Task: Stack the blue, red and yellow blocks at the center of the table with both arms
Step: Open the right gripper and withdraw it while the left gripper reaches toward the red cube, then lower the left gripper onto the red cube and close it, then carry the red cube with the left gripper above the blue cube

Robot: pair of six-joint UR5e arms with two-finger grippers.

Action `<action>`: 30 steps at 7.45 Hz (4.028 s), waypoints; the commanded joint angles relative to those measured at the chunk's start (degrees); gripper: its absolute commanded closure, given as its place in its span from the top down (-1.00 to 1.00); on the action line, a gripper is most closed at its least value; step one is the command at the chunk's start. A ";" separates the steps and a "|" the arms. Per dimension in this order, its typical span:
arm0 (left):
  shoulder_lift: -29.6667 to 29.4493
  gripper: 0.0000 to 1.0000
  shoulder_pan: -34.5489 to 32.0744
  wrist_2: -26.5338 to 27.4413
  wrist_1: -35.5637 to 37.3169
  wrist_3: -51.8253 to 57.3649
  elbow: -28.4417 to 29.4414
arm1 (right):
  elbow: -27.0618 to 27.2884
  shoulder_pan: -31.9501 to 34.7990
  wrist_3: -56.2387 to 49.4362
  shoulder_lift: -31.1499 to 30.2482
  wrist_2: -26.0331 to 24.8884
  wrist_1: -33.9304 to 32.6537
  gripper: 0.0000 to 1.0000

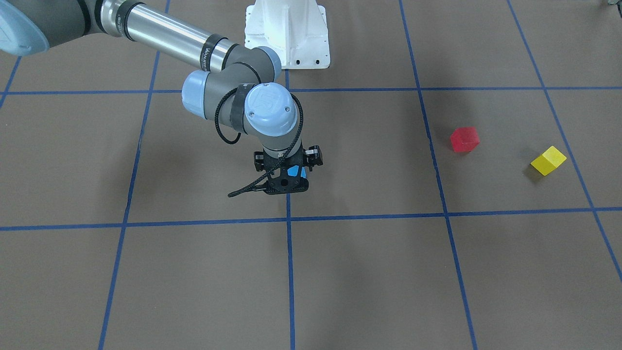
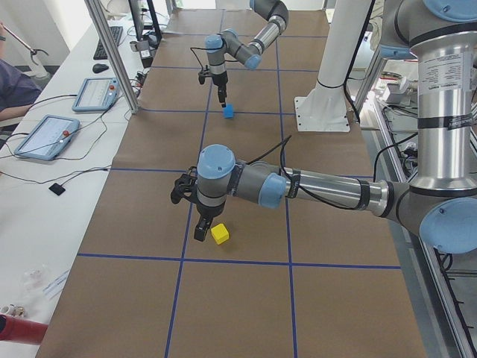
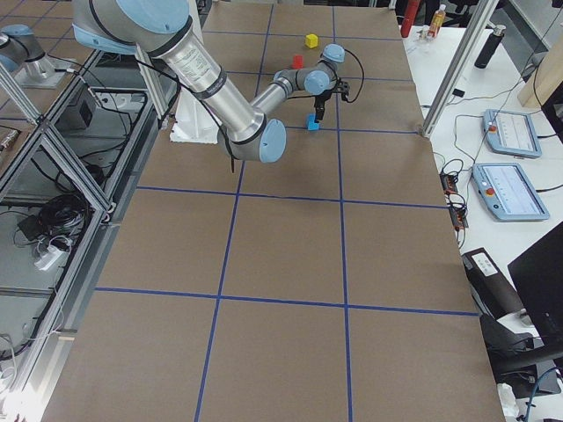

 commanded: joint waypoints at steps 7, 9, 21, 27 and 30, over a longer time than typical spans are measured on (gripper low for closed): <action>-0.65 0.98 43.36 26.20 -12.43 -66.21 -13.20 | 27.83 21.97 -34.30 -35.43 4.18 -5.06 0.99; -0.74 0.98 46.49 29.50 -16.38 -68.00 -9.87 | 27.22 32.33 -48.24 -40.97 7.37 -5.40 0.99; -2.67 0.97 49.21 29.15 -18.59 -63.78 -1.95 | 26.51 44.42 -57.98 -47.68 12.20 -5.40 1.00; -2.92 -1.00 48.86 21.88 -9.59 -63.61 -10.70 | 26.87 47.40 -57.89 -50.12 13.51 -5.40 1.00; -25.60 -1.00 48.95 21.94 15.14 -63.61 -11.45 | 26.69 51.35 -57.89 -52.86 15.46 -5.32 1.00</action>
